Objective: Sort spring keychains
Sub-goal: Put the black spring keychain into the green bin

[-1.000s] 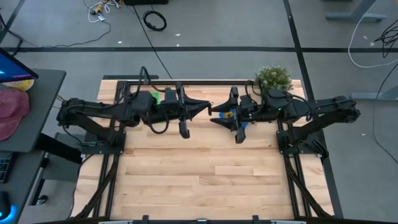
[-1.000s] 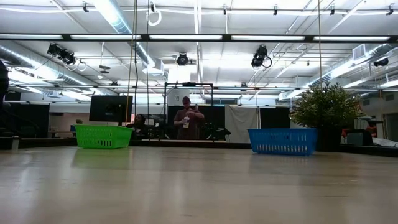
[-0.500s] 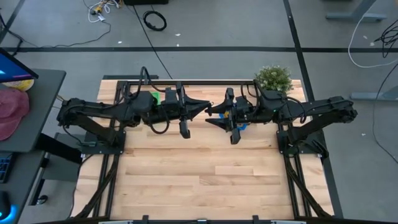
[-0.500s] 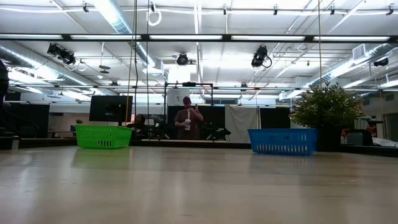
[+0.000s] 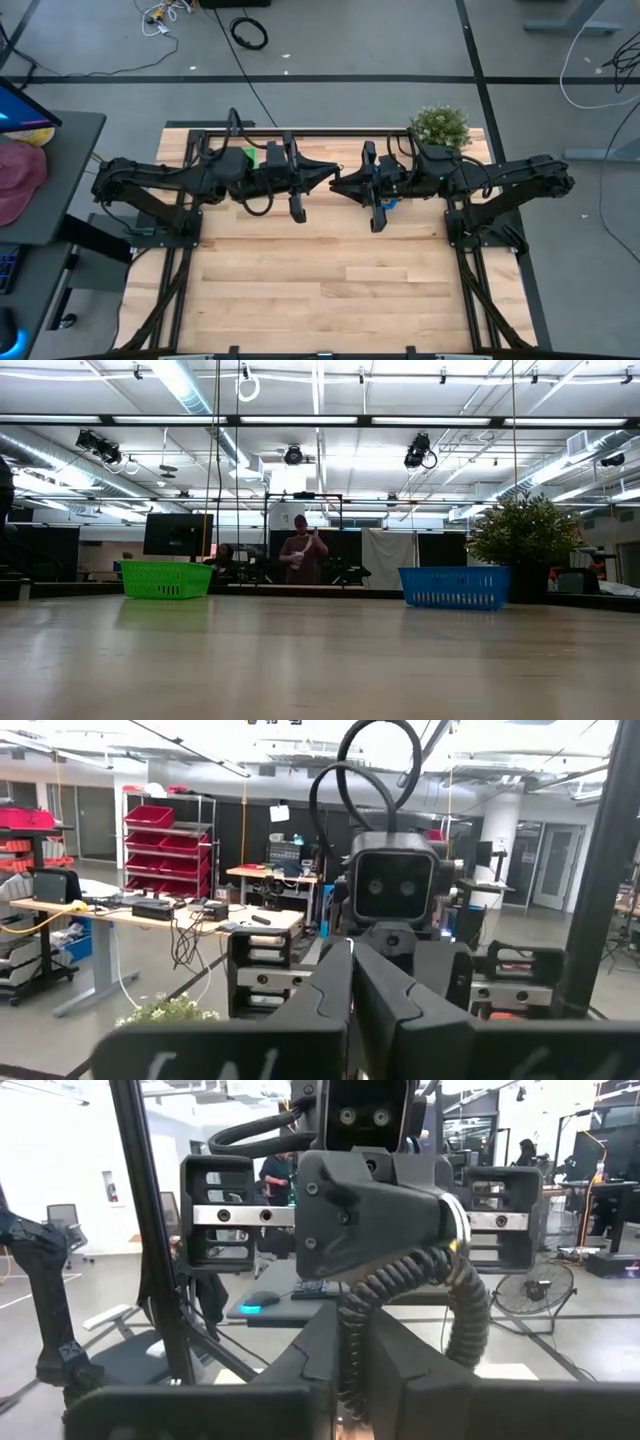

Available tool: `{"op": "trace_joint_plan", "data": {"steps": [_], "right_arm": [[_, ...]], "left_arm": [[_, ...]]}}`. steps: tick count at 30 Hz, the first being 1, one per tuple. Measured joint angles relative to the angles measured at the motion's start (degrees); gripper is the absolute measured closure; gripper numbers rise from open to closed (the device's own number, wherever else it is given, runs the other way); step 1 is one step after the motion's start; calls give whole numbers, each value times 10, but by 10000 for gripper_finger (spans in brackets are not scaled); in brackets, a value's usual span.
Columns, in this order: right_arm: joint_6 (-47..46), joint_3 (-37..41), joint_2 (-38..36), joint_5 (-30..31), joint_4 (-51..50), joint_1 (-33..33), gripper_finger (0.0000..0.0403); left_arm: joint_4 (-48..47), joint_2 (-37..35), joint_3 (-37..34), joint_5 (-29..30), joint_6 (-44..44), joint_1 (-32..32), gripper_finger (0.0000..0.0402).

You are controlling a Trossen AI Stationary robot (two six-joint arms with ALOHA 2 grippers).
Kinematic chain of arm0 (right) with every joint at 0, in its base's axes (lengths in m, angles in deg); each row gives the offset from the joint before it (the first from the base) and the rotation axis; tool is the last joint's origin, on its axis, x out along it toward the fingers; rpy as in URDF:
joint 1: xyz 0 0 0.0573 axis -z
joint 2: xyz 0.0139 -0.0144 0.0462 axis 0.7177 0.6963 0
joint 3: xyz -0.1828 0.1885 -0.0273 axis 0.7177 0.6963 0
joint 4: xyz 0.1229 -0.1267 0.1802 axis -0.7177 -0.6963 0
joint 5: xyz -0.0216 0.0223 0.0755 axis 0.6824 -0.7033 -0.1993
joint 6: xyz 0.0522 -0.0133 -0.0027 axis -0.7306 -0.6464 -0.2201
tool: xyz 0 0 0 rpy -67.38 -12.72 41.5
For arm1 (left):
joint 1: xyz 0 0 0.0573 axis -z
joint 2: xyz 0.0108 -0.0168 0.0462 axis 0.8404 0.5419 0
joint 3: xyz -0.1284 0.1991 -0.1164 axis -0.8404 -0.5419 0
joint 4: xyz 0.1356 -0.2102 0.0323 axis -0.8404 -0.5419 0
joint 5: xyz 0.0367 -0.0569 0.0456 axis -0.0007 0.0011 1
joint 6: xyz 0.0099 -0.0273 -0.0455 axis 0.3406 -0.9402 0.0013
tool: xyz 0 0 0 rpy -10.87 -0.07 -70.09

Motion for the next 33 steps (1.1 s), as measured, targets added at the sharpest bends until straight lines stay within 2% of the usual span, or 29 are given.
{"op": "trace_joint_plan", "data": {"steps": [8,18,26,33], "right_arm": [[-6,0,-2,-7,0,0,358],[-14,0,-30,-11,-32,0,362],[-29,0,-93,1,-146,0,362],[-74,0,-184,43,-296,0,362]], "left_arm": [[-39,0,0,65,29,2,366],[-58,-3,0,78,51,9,269],[-140,-37,0,134,68,16,198],[-204,-73,1,187,72,16,184]]}}
